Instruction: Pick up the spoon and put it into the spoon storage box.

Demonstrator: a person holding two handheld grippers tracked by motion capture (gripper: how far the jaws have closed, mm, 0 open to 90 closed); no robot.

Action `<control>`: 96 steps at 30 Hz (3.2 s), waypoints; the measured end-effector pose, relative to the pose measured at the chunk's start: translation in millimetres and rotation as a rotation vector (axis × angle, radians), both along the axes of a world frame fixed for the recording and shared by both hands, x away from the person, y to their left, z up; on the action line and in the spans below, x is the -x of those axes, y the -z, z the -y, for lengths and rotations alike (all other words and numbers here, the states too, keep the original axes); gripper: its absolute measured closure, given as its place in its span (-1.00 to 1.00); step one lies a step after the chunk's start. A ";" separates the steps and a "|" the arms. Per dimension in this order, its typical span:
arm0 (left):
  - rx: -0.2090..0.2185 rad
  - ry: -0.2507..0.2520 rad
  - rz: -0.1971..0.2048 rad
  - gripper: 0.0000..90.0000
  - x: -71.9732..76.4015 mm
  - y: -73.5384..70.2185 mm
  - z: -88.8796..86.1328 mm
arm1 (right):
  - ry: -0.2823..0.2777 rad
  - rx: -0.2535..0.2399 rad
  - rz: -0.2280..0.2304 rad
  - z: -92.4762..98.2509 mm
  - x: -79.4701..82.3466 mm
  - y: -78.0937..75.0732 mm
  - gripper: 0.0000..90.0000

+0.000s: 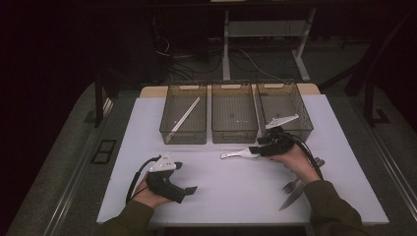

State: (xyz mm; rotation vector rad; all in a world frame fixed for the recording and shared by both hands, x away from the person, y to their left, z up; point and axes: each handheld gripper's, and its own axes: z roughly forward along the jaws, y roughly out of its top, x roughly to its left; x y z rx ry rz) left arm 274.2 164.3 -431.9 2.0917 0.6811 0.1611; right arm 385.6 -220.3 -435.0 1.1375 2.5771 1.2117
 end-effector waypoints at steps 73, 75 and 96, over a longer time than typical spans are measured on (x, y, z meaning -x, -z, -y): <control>-0.001 0.034 -0.006 -1.00 -0.6 0.9 2.4 | -0.111 0.011 0.114 7.7 29.8 -13.3 0.80; -0.006 0.039 -0.003 -1.00 -0.4 0.6 2.5 | -0.105 0.001 0.122 9.6 30.5 -16.1 0.80; 0.013 0.038 0.006 -1.00 -0.1 0.2 2.5 | -0.057 -0.099 0.188 16.1 27.6 -53.5 0.80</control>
